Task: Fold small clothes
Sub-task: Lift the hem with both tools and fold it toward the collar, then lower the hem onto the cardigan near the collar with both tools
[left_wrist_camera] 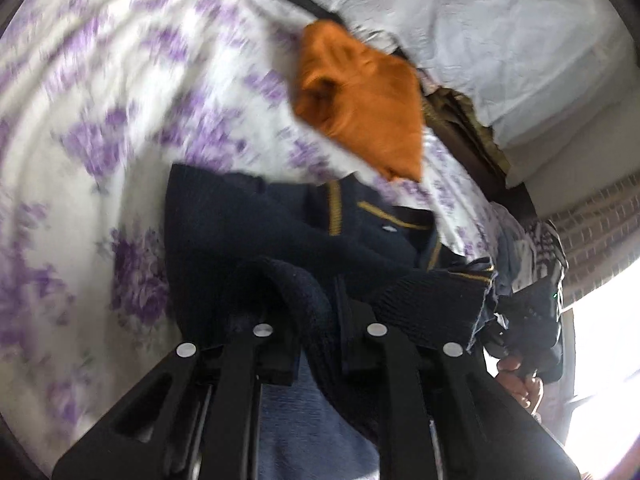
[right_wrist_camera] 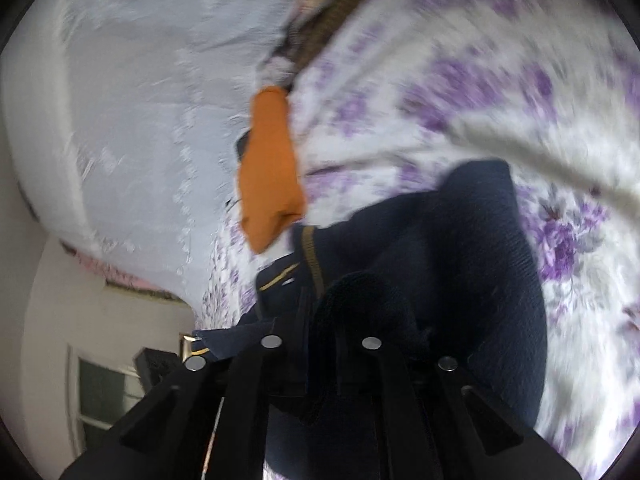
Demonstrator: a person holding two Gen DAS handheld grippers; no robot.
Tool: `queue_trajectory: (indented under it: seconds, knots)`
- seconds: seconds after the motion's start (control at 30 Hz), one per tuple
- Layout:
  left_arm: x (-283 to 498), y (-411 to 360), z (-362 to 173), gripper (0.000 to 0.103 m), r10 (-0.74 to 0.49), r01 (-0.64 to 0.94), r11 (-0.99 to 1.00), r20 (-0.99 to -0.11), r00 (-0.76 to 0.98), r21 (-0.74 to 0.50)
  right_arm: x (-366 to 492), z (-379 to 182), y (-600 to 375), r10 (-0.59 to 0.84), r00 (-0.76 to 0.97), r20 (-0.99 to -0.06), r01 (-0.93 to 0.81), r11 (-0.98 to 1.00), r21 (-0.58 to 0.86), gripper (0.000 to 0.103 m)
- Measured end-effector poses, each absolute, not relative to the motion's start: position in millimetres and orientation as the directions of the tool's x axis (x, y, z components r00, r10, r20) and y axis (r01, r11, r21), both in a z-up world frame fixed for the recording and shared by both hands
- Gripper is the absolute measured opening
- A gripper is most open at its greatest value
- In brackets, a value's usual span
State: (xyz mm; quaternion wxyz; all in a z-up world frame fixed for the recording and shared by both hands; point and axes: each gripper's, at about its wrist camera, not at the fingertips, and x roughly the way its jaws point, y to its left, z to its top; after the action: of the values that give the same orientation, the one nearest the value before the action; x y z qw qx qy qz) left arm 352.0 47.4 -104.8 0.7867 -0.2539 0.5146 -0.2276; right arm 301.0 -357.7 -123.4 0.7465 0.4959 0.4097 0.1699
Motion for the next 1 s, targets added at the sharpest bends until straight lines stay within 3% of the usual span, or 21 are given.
queue_trajectory:
  seconds: [0.07,0.2,0.27,0.3,0.43,0.57,0.77,0.87,1.0]
  knots:
    - [353,49,-109,0.014,-0.638,0.107,0.751,-0.674,0.371,-0.652,300,-126,-362,0.689,0.601,-0.404,0.132,0.414,0.901,0.014]
    - [344,56,-94,0.023,-0.662,0.174,0.734,-0.635,0.398,-0.656,288,-108,-367,0.682,0.623,-0.382,0.063,0.443,0.894,0.039]
    - [339,59,-86,0.038,-0.673,0.204,0.726,-0.616,0.409,-0.657,279,-93,-369,0.659,0.639,-0.397,0.029,0.495,0.868,0.039]
    - [335,63,-81,0.055,-0.675,0.213,0.722,-0.603,0.424,-0.658,278,-87,-370,0.651,0.647,-0.397,0.017,0.508,0.861,0.039]
    - [323,83,-57,0.079,-0.581,0.206,0.786,-0.586,0.565,-0.582,271,-69,-376,0.566,0.701,-0.434,-0.002,0.610,0.792,0.039]
    - [323,94,-53,0.081,-0.484,0.175,0.851,-0.610,0.628,-0.495,277,-69,-368,0.509,0.701,-0.499,0.008,0.694,0.720,0.039]
    - [345,73,-64,0.081,-0.427,0.156,0.892,-0.681,0.594,-0.423,295,-60,-341,0.366,0.698,-0.616,-0.016,0.867,0.497,0.045]
    - [358,55,-59,0.081,-0.401,0.175,0.911,-0.697,0.595,-0.374,311,-63,-333,0.351,0.678,-0.646,-0.020,0.888,0.460,0.046]
    - [376,23,-67,0.080,-0.267,0.177,0.963,-0.758,0.595,-0.201,326,-70,-321,0.339,0.651,-0.679,-0.033,0.906,0.421,0.045]
